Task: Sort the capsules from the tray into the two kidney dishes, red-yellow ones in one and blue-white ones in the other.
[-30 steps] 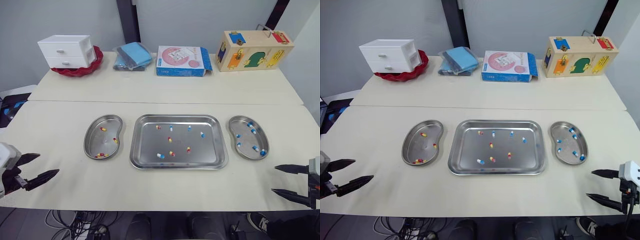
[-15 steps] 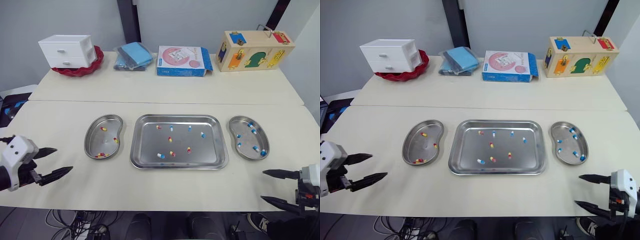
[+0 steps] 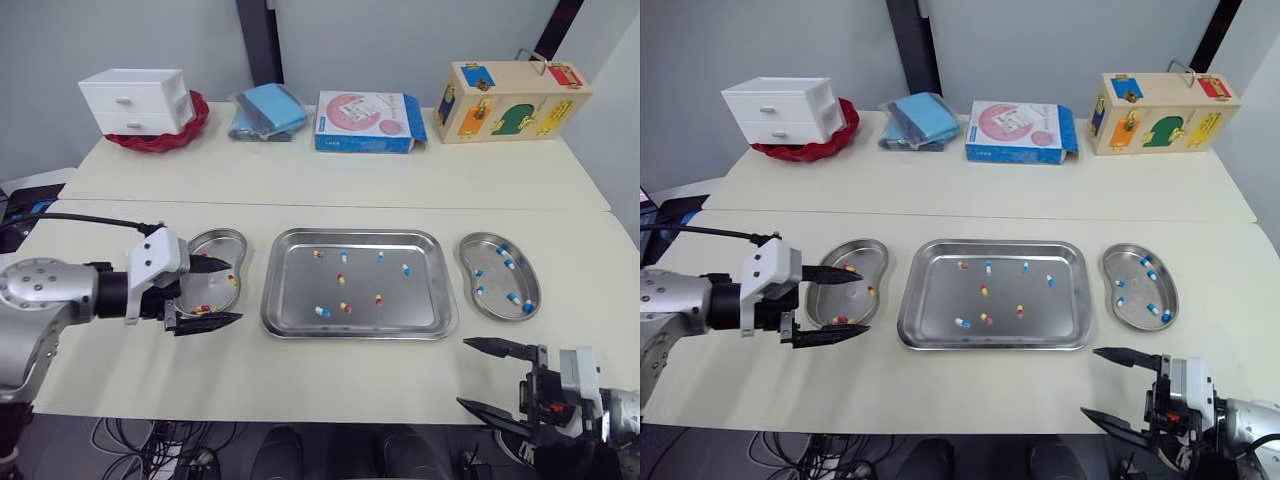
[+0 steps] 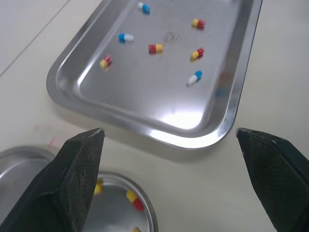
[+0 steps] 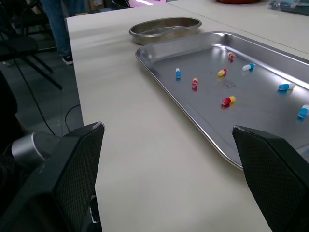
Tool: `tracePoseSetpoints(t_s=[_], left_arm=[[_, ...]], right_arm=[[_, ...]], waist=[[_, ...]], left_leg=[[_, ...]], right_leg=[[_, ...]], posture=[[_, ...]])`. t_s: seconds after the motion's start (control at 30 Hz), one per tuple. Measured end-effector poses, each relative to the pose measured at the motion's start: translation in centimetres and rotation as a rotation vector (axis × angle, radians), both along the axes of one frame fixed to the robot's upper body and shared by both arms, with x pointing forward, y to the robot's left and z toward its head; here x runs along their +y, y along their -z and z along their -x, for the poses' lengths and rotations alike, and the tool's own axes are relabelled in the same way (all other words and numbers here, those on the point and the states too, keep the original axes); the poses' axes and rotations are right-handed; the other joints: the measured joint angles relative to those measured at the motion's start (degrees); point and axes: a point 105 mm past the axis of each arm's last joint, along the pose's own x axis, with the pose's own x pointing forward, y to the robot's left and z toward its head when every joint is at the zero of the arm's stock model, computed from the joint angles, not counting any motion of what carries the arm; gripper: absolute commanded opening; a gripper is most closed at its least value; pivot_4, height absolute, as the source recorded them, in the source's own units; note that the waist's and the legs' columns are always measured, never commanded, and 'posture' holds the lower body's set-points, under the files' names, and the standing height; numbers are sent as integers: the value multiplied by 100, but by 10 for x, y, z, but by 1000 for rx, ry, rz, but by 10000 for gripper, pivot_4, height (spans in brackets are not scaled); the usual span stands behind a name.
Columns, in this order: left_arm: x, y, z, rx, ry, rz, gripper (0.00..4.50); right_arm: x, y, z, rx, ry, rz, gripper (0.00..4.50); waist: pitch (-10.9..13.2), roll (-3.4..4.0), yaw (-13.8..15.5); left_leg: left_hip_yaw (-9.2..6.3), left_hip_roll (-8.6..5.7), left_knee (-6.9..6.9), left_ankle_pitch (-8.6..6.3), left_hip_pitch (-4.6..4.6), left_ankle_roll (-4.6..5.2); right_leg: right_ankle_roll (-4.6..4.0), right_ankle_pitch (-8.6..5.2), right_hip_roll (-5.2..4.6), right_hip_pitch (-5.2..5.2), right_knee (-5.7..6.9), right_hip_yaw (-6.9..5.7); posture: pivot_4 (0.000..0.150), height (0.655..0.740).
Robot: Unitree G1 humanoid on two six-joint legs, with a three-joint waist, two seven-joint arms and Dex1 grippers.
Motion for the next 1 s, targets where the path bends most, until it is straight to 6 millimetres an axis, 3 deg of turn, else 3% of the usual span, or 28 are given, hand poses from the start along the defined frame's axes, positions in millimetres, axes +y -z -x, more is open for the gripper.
tracePoseSetpoints(t_s=[0.13, 0.23, 0.33, 0.43, 0.57, 0.77, 1.0], left_arm=[[-19, -3, -1, -28, 100, 64, 45000], [-14, 4, 5, 2, 86, 71, 45000], [-6, 17, 15, 49, 46, 89, 45000], [-1, 15, 23, 8, -11, 175, 45000], [0, 25, 51, -20, -81, 298, 45000], [-6, 57, 98, -48, -212, 468, 45000], [-21, 63, 108, -203, -300, 577, 45000]], right_arm=[[8, -2, -2, -25, 23, -19, 44403], [13, -10, -7, -17, 20, 9, 44403], [25, -33, -20, -31, -19, 28, 44403], [36, -50, -32, -25, -63, 64, 44403], [49, -58, -47, 42, -108, 172, 44403], [73, -67, -72, 111, -126, 307, 44403], [116, -75, -91, 146, -161, 366, 44403]], waist=[[0, 2, -9], [0, 4, -55], [1, 6, -101], [-1, 3, -73], [-2, 0, -65], [-5, -5, -56], [-8, -12, 32]], left_leg=[[5, 0, 3, 0, 0, 0], [6, 1, 1, 0, 1, 0], [4, 1, 5, 1, 5, 0], [0, 0, 10, 1, 2, 0], [3, 0, 6, 0, -4, 1], [1, -1, 9, 0, -5, 1], [-3, -2, 13, -1, -9, 1]], right_leg=[[0, 0, 0, -3, 3, 6], [-1, 0, 0, -3, 7, 8], [0, 0, 0, -3, 19, 9], [0, 0, -1, -1, 18, 6], [-1, 0, -4, -2, 3, 7], [-1, 1, -7, -3, -2, 6], [0, 1, -7, -7, -4, 2]], posture=[[1500, 7400], [1500, 7400], [1500, 7400], [1500, 7400], [1500, 7400], [1500, 7400], [1500, 7400]])
